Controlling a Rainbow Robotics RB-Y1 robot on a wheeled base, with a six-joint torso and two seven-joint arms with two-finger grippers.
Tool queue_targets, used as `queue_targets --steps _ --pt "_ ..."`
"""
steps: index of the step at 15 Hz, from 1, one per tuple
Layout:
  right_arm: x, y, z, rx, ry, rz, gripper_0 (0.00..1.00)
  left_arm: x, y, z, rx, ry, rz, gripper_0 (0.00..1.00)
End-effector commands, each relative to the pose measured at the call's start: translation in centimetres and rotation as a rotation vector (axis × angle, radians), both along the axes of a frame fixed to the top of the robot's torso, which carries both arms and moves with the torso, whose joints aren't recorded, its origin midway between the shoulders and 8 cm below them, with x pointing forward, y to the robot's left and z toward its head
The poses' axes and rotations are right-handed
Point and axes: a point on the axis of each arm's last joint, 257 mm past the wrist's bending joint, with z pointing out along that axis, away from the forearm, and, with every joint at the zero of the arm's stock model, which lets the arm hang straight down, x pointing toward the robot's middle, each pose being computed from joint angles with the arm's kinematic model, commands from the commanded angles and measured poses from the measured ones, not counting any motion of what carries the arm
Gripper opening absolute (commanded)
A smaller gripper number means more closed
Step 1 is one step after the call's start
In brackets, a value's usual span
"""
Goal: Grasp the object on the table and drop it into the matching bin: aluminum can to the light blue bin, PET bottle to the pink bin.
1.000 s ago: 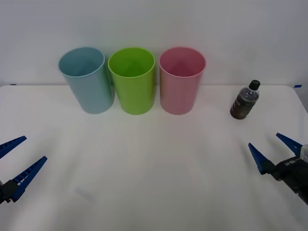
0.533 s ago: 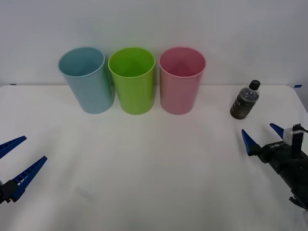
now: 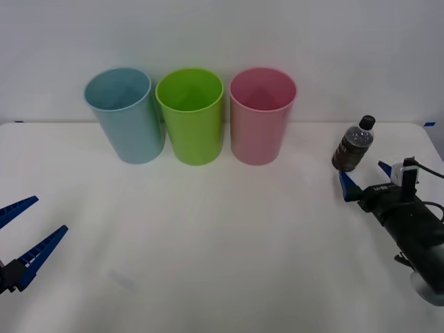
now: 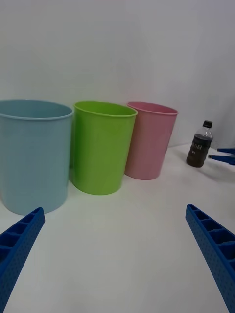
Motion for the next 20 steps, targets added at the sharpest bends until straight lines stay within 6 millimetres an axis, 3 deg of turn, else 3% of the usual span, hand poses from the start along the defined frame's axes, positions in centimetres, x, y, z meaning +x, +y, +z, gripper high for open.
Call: queue_targets --steps 1,9,20 --pt "2.0 0.3 0.2 0.004 0.004 -0.023 1.00 0.0 0.0 0.0 0.000 0.000 0.000 1.00" --pt "6.5 0.6 1.1 -0.009 0.027 -0.095 1.00 0.0 0.0 0.0 0.000 0.000 0.000 1.00" --pt "7.4 1.2 1.3 -0.029 0.032 -0.131 1.00 0.0 0.0 0.0 0.000 0.000 0.000 1.00"
